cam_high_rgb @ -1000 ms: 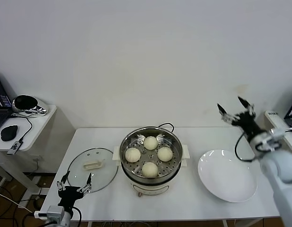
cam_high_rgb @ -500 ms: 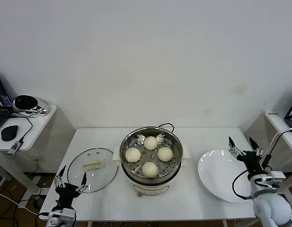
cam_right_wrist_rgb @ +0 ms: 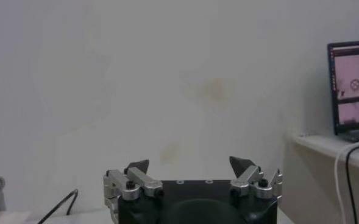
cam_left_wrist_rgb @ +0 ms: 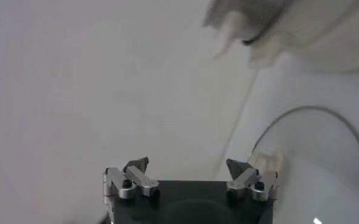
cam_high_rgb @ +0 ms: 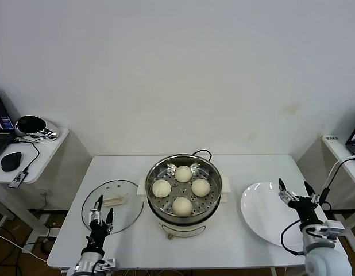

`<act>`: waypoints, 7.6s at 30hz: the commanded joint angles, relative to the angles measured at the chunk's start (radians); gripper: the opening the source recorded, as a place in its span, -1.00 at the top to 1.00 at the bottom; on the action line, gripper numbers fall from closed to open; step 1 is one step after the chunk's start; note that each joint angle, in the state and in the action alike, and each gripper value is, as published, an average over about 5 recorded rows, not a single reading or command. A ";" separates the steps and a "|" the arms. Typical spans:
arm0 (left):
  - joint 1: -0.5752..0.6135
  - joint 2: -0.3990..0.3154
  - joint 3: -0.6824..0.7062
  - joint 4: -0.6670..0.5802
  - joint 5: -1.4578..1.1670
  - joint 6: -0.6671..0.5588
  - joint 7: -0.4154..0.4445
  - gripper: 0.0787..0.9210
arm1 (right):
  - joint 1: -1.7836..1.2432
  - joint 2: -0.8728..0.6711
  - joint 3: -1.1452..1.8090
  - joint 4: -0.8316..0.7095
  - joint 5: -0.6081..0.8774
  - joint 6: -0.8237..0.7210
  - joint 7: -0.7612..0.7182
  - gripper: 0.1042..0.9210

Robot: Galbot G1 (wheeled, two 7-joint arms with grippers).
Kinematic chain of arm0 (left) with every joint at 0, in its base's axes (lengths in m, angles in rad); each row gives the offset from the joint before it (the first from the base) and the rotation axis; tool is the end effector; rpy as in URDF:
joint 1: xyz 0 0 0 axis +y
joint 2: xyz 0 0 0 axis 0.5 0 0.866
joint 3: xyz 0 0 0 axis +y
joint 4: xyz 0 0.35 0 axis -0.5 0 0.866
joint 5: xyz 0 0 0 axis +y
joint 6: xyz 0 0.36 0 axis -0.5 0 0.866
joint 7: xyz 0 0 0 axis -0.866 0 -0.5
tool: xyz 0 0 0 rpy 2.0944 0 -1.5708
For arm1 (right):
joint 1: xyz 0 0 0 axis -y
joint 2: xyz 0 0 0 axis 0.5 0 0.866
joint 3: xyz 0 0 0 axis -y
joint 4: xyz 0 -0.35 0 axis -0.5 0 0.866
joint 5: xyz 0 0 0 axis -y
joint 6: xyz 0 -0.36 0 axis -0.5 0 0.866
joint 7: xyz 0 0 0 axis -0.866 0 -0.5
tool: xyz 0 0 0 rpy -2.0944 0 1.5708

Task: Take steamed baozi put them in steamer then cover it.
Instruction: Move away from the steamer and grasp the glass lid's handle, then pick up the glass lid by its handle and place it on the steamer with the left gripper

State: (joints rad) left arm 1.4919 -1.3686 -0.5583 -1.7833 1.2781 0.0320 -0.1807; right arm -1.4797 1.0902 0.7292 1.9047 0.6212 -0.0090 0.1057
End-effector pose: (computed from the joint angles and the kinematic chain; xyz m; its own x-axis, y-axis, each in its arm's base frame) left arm 0.2030 0.0670 -0.3915 -0.9979 -0.0381 0.0522 0.0490 0.0821 0.9954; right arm 0.2295 -0.1688 -0.2972 -0.9904 0.1235 0.0621 0.1290 0.9871 0.0948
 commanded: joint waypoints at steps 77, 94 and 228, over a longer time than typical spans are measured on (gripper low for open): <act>-0.373 -0.020 0.120 0.372 -0.027 0.369 0.034 -0.77 | -0.021 0.060 0.001 -0.047 -0.080 0.008 0.015 -0.76; -0.398 -0.018 0.097 0.423 -0.075 0.321 -0.013 -0.77 | -0.029 0.065 -0.001 -0.044 -0.091 0.006 0.016 -0.76; -0.489 -0.230 0.678 0.029 0.425 0.744 0.526 0.84 | -0.008 0.299 0.070 -0.126 -0.244 0.058 -0.006 -0.76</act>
State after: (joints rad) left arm 1.0040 -1.5981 0.1187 -1.7604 1.7040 0.7363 0.3476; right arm -1.4886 1.3881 0.7992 1.7815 0.3779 0.0474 0.0996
